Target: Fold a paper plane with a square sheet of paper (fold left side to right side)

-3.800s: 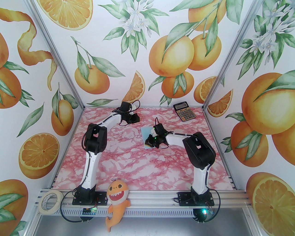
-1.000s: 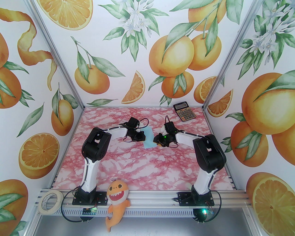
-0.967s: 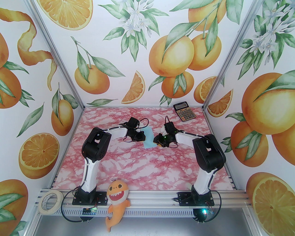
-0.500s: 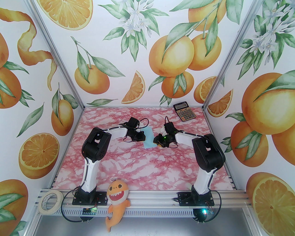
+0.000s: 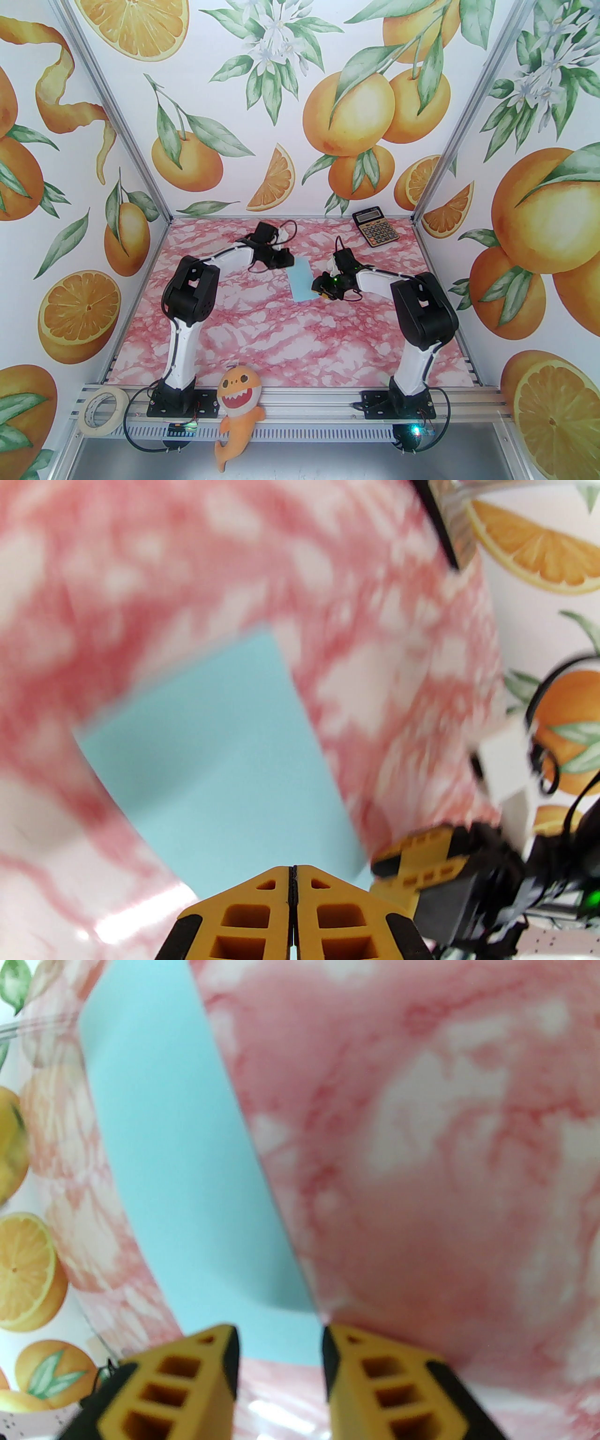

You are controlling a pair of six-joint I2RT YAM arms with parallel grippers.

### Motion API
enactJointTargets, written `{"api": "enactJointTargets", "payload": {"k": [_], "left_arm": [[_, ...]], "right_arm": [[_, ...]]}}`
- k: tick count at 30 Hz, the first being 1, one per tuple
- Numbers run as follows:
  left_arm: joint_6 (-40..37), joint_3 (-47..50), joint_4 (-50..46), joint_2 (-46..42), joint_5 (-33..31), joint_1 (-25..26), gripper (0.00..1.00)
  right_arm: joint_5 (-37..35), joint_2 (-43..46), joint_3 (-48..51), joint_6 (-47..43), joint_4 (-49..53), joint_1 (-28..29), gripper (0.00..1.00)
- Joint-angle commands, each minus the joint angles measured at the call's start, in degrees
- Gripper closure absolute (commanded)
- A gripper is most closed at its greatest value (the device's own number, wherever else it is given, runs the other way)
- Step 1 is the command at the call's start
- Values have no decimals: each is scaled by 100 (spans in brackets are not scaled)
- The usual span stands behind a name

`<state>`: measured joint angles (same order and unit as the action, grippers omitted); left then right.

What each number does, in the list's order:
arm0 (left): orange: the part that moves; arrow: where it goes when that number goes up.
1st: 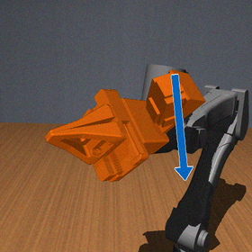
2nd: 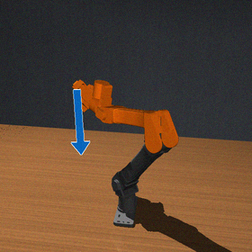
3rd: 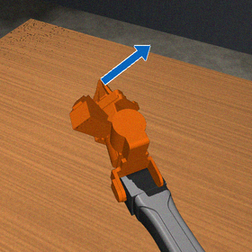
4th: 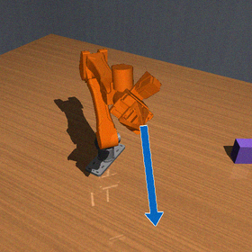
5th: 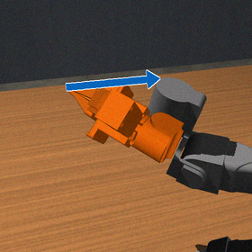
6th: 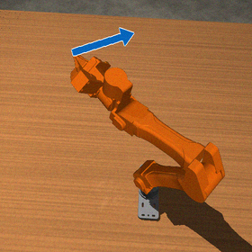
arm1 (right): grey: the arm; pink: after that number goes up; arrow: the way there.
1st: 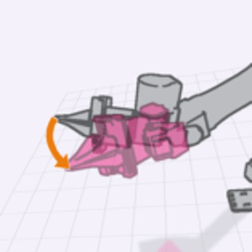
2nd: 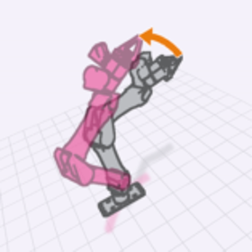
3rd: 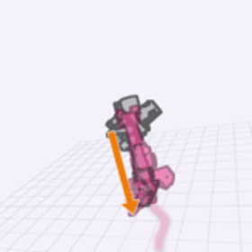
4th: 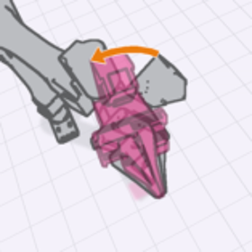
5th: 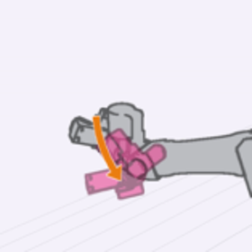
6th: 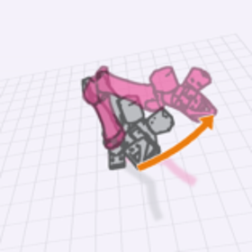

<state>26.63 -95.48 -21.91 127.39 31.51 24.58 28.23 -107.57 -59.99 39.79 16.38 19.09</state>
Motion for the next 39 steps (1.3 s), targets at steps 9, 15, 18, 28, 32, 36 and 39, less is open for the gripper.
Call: {"api": "enactJointTargets", "payload": {"k": [9, 15, 18, 28, 32, 36, 39], "left_arm": [[-299, -203, -327, 747, -54, 20, 91], [-273, -60, -249, 708, -50, 21, 91], [-274, -58, -250, 699, -37, 30, 91], [-246, -41, -217, 702, -39, 65, 91], [-255, -49, -217, 699, -30, 73, 91], [-273, -49, -228, 699, -31, 74, 91], [-278, -58, -242, 700, -18, 77, 91]], "right_arm": [[11, 10, 48, 46, 85, 189, 63], [54, -6, -12, 123, 45, 261, 63], [112, -3, -73, 191, 13, 284, 63], [337, 67, -277, 393, -126, 345, 63], [92, 136, -328, 330, 32, 340, 63], [-393, 207, -429, -9, 480, 298, 61], [-838, 210, -544, -343, 899, 287, 59]]}}
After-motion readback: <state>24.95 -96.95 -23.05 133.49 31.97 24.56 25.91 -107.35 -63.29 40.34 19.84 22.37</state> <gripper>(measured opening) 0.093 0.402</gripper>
